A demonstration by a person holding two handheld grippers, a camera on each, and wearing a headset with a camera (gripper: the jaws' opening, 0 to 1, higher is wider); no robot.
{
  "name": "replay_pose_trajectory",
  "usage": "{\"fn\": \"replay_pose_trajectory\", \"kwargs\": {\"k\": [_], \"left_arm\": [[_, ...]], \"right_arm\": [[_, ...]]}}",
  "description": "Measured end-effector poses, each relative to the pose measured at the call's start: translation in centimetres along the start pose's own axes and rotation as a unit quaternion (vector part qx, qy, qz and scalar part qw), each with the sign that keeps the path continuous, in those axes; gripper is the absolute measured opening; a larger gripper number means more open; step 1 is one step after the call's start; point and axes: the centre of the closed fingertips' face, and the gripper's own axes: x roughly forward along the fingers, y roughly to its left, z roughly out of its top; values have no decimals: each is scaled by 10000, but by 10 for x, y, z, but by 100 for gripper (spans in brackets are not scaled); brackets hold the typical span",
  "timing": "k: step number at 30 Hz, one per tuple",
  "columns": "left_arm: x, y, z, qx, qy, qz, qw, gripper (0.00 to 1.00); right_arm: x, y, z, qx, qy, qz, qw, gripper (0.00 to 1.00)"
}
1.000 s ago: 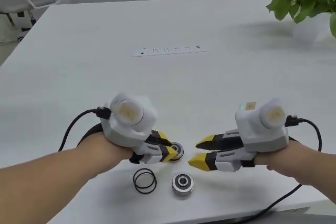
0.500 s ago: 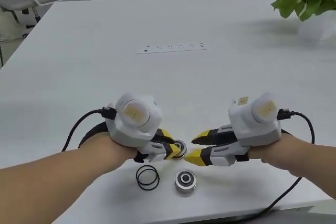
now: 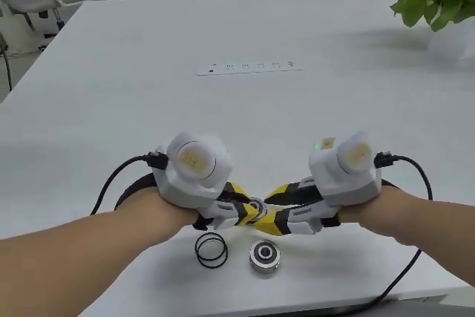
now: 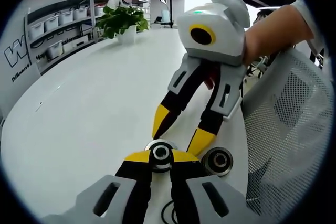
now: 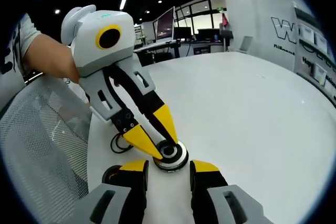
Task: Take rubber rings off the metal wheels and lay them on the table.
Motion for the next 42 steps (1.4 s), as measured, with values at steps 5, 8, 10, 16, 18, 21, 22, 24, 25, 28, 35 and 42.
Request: {"fn": "replay_pose_trajectory", "kwargs": {"k": [5, 8, 10, 16, 18, 21, 22, 24, 25, 28, 35, 42], "left_arm": [[0, 0, 0, -29, -28, 6, 10000, 7], [0, 1, 0, -32, -26, 11, 10000, 7], [0, 1, 0, -34, -27, 12, 10000, 7], [0, 1, 0, -43, -41, 17, 10000, 7], [0, 0, 0, -45, -37, 18, 10000, 7], [0, 0, 0, -44, -36, 19, 10000, 7], [0, 0, 0, -44, -38, 21, 10000, 7], [0, 0, 0, -42, -38, 23, 10000, 7], [0, 0, 0, -41, -38, 23, 10000, 7], [0, 0, 0, -42, -39, 27, 10000, 7], [0, 0, 0, -56, -43, 36, 10000, 7], [0, 0, -1, -91, -56, 46, 9999, 7]], "right_arm": [[5, 0, 4, -32, 1, -28, 10000, 29], [7, 1, 5, -30, -26, -56, 10000, 29], [6, 1, 5, -24, -36, -71, 10000, 29], [1, -2, 2, 3, -69, -124, 9999, 24], [0, -1, 1, -7, -63, -129, 9999, 23], [-1, -2, -1, -54, -49, -147, 9999, 22], [-2, -2, -1, -53, -49, -151, 9999, 21], [-3, -1, -1, -74, -46, -158, 9998, 20], [-3, -2, -2, -100, -33, -164, 9998, 20], [-4, -1, -3, -126, -14, -180, 9998, 19], [-4, -2, -4, -210, 38, -197, 9996, 16], [-5, -3, -7, -322, 114, -249, 9991, 13]]}}
